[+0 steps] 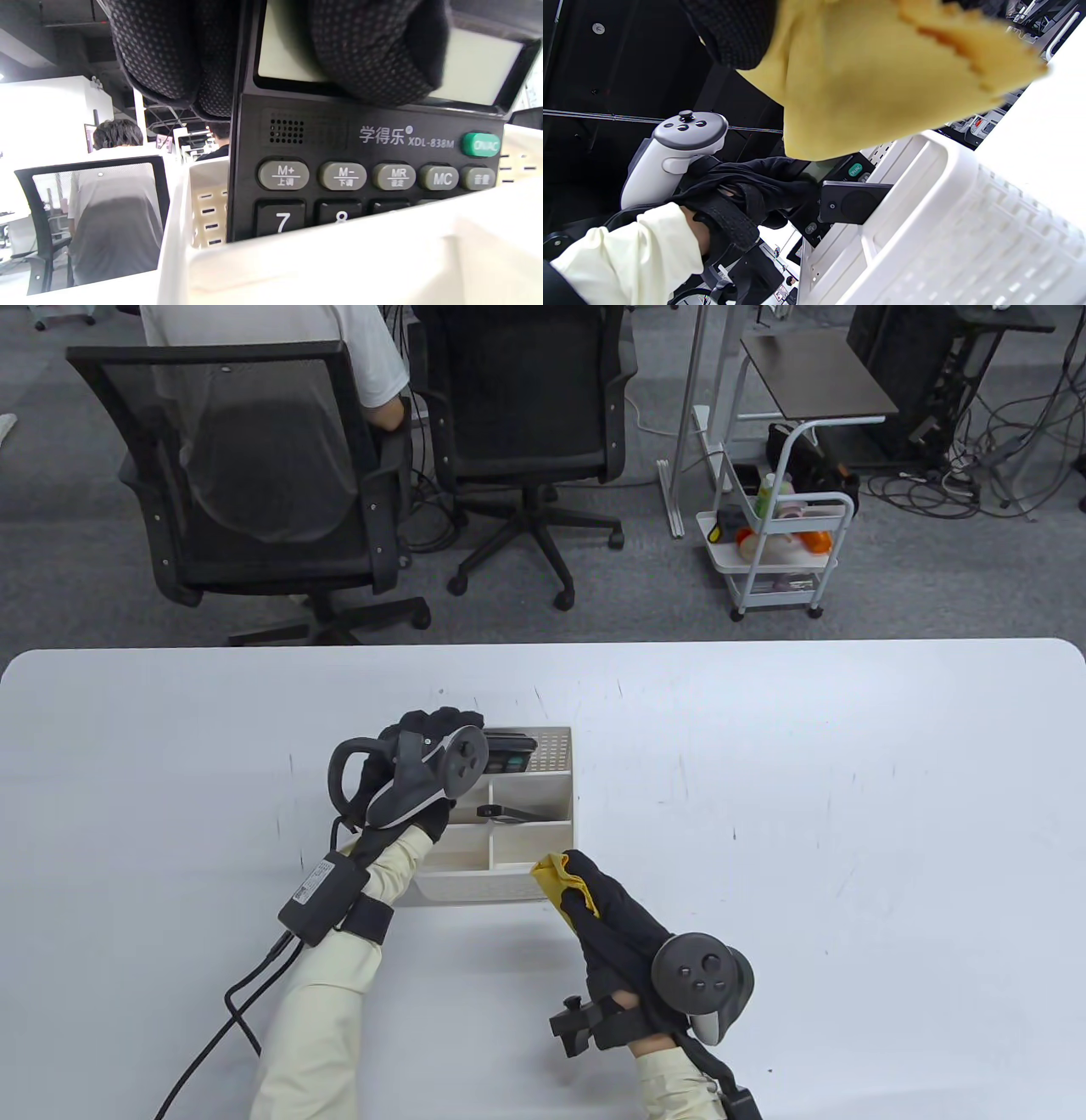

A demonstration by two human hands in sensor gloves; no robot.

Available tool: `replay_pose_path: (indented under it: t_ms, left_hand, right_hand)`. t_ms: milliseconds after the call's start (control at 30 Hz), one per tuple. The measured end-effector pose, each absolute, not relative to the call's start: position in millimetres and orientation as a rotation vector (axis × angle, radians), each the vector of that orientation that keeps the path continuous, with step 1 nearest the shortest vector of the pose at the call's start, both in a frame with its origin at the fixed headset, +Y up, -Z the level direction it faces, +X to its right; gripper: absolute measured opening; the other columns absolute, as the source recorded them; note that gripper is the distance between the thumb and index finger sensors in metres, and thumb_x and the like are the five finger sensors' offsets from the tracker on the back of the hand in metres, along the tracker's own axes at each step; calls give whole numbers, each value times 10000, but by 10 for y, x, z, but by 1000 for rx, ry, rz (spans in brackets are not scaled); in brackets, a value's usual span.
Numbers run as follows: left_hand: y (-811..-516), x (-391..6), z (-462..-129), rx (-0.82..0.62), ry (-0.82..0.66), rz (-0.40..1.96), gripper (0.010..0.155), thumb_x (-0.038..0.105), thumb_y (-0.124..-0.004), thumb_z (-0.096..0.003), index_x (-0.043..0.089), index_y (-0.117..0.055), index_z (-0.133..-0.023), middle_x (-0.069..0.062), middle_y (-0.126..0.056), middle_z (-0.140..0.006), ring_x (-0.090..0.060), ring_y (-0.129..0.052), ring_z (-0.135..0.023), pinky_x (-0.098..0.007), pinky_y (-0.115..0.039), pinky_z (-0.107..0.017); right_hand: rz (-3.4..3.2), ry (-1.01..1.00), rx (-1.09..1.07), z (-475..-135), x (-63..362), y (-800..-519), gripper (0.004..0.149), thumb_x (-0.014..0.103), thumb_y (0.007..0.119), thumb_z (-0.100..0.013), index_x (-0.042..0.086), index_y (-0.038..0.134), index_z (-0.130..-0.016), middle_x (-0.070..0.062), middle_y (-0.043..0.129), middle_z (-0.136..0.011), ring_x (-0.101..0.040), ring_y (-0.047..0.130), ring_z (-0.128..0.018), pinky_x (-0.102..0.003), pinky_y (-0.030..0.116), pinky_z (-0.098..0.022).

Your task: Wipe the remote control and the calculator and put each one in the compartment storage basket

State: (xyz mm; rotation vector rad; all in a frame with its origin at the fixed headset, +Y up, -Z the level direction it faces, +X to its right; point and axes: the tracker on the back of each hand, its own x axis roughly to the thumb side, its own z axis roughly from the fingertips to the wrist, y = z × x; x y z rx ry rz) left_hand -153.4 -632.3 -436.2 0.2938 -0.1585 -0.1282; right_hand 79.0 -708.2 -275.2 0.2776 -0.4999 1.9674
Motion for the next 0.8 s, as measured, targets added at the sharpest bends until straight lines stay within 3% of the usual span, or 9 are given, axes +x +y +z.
replay_pose_path:
  t_ms: [600,800]
  left_hand:
    - [-6515,-1592,-4349,281,-158,-284,434,497,-850,-437,436,-823,-865,91,-895,-968,-308,-854,-958,-476,-822,-633]
    - [-6529,-1695,-4255,263,-146,-305,457,490,-804,-476,435,-772,-929,45,-834,-1036,-334,-835,-965,-492,-810,-636]
  right_hand:
    - [1976,-488,267,-2766,803,-7088,476,252,754,-553,18,792,-965,-209,937,-875,-394,952,-687,-616,707,-541]
    - [1976,-484,263,-2775,798,-7091,473,253,751,-554,25,793,-966,-203,931,-879,-389,945,-694,-618,701,-546]
